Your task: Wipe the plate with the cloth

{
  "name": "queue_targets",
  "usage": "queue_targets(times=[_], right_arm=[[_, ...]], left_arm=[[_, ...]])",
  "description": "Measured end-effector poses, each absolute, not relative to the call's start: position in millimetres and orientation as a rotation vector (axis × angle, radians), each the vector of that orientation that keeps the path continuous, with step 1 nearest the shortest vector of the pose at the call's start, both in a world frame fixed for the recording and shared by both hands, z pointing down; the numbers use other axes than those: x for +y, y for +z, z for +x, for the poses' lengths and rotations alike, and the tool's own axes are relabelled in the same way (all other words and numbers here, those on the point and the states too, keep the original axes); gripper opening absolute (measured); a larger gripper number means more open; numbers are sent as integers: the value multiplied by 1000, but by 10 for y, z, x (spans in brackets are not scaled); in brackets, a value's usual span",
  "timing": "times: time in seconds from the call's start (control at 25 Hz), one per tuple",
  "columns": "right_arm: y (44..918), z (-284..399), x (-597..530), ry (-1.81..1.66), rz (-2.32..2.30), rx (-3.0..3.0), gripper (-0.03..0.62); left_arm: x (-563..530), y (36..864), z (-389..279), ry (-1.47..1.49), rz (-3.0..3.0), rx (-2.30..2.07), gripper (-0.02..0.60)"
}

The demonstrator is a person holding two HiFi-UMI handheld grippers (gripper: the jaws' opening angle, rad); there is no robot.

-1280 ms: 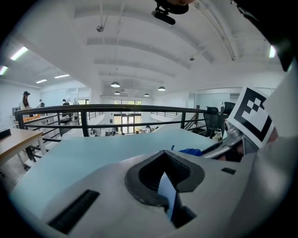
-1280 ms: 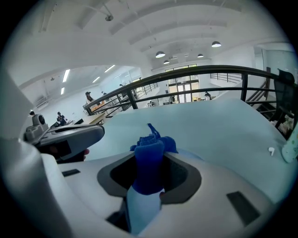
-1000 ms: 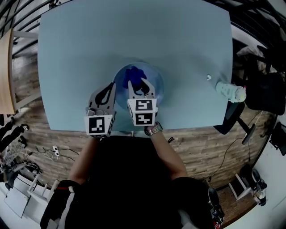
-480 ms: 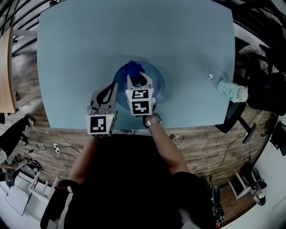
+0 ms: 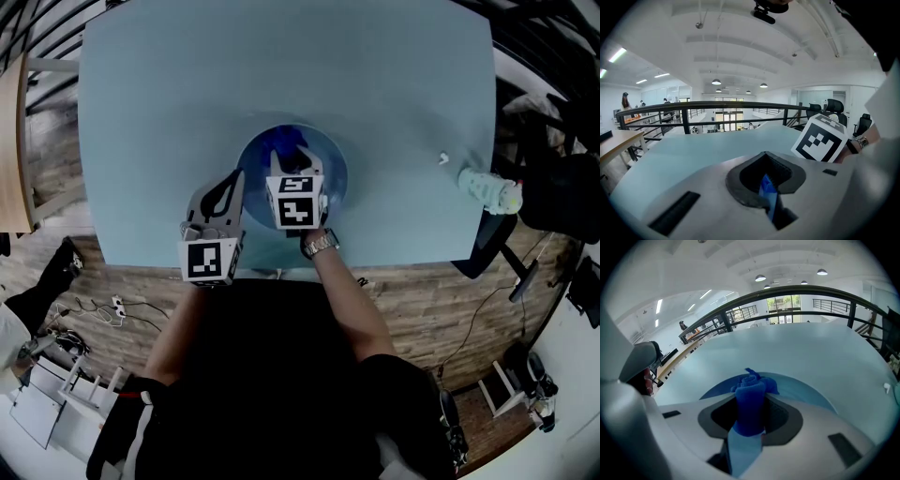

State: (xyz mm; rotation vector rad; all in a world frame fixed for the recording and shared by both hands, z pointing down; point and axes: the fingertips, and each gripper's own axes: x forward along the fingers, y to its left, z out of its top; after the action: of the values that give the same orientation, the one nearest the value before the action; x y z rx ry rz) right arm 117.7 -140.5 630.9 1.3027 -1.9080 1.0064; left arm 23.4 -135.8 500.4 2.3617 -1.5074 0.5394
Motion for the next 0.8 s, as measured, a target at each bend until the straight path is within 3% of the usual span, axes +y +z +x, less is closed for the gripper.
queue_targets(times=[0.8], right_arm=[[6330,1686,-1353,1025,1425,-1801,120]], left_arm=[[-1321,5017,336,536,2402,-1480,2]])
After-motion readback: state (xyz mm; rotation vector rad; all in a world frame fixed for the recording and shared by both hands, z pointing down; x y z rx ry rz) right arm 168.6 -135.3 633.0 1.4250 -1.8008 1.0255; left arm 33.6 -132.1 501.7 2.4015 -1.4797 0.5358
